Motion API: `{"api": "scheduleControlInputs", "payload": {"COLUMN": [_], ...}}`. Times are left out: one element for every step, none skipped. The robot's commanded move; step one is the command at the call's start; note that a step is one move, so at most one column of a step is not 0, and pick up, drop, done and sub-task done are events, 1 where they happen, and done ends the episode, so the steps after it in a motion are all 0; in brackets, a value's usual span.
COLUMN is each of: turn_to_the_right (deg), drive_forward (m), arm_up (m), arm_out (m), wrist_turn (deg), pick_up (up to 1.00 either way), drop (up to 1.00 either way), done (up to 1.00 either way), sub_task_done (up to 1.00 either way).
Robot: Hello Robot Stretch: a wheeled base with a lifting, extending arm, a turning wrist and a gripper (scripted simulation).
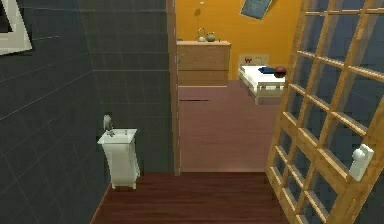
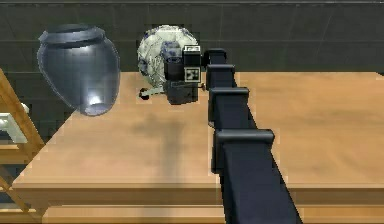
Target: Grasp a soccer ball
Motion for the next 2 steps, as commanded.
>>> {"api": "scheduleControlInputs", "payload": {"turn_to_the_right": [0.0, 0.0], "drive_forward": [0.00, 0.00], "arm_up": [0.00, 0.00], "arm_out": [0.00, 0.00], "wrist_turn": [0.0, 0.0], "pick_up": [1.00, 0.00], "drop": [0.00, 0.00], "done": [0.00, 1.00], "sub_task_done": [0.00, 0.00]}}
